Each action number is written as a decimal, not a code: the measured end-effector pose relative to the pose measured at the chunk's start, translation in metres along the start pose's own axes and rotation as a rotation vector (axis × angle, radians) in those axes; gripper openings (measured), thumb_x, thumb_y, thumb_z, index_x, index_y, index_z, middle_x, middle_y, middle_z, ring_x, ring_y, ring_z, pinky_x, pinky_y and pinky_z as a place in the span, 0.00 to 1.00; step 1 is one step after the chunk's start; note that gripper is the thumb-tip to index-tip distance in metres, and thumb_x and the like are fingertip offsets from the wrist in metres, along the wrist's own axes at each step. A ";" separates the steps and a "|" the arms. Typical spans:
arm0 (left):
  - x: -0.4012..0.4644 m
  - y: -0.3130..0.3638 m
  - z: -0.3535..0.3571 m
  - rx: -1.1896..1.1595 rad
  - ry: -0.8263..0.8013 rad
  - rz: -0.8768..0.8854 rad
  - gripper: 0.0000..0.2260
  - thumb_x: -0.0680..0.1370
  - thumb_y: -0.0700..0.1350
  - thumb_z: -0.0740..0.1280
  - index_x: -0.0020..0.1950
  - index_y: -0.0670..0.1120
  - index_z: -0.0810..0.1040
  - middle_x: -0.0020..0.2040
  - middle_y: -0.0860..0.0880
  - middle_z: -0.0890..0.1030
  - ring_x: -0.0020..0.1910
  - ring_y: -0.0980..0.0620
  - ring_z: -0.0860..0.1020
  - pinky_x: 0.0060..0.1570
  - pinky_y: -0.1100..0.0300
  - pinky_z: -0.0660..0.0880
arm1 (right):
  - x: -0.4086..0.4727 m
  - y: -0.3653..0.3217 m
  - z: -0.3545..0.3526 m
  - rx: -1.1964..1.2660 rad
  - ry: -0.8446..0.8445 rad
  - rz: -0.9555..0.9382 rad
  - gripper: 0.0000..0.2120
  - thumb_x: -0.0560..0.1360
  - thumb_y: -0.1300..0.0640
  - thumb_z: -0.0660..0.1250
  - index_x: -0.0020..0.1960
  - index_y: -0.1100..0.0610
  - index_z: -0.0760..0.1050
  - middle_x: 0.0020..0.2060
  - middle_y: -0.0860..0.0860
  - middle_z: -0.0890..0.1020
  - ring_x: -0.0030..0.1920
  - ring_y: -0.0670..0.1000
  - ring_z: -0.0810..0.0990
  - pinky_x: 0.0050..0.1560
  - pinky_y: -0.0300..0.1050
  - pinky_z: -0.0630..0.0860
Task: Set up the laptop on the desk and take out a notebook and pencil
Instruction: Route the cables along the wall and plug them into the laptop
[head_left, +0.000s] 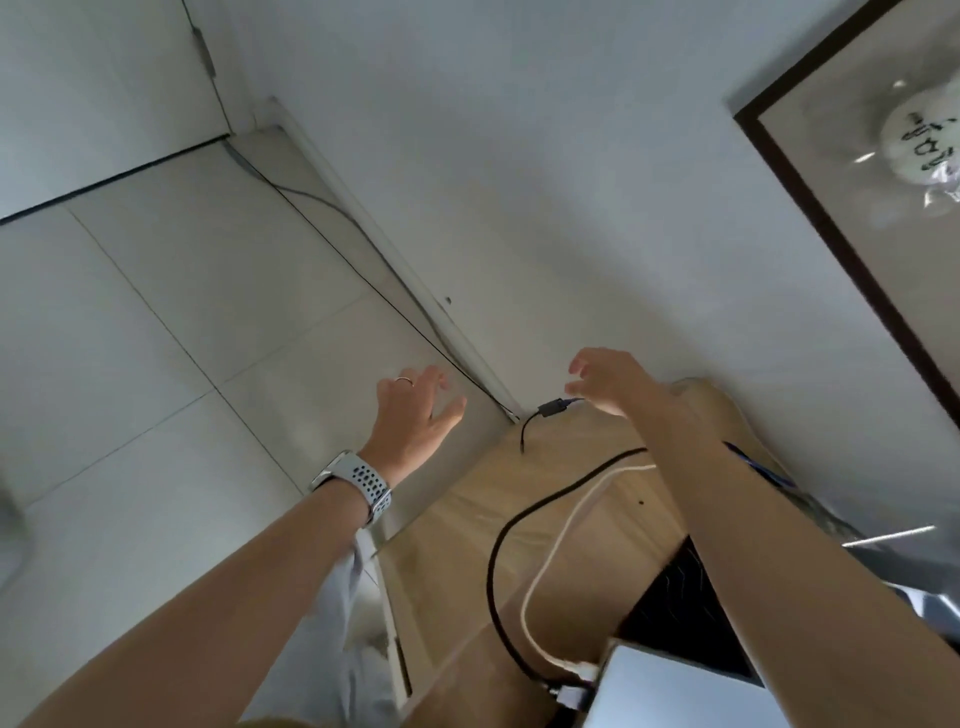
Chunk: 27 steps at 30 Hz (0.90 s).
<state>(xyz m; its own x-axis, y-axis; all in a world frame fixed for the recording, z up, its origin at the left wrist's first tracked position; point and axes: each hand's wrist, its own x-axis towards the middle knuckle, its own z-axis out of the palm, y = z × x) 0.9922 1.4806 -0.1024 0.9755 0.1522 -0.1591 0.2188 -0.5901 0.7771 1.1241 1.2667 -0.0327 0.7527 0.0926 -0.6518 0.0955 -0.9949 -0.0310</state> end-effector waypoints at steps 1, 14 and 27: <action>0.012 -0.006 0.001 0.000 -0.018 -0.013 0.25 0.70 0.62 0.53 0.50 0.44 0.75 0.36 0.42 0.80 0.43 0.49 0.75 0.50 0.60 0.55 | 0.015 0.001 0.003 -0.024 -0.024 0.019 0.14 0.76 0.54 0.66 0.60 0.56 0.74 0.60 0.54 0.77 0.61 0.55 0.73 0.59 0.48 0.71; 0.017 -0.082 0.074 -0.037 -0.357 -0.266 0.15 0.76 0.56 0.61 0.57 0.49 0.74 0.50 0.48 0.75 0.53 0.46 0.68 0.51 0.56 0.65 | 0.146 0.028 0.085 -0.450 -0.453 0.161 0.18 0.76 0.50 0.64 0.58 0.62 0.73 0.50 0.56 0.78 0.46 0.55 0.74 0.44 0.45 0.71; 0.025 -0.083 0.089 0.004 -0.397 -0.192 0.15 0.75 0.56 0.57 0.54 0.48 0.74 0.48 0.49 0.76 0.51 0.47 0.73 0.53 0.60 0.60 | 0.153 0.021 0.089 -0.335 -0.609 0.076 0.12 0.79 0.56 0.59 0.55 0.61 0.77 0.33 0.53 0.77 0.32 0.50 0.75 0.33 0.41 0.70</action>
<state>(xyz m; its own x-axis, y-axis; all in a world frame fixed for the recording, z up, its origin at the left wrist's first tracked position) 1.0007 1.4626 -0.2251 0.8506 -0.0571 -0.5227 0.3963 -0.5839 0.7085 1.1832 1.2566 -0.2007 0.2760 -0.1128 -0.9545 0.3265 -0.9230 0.2035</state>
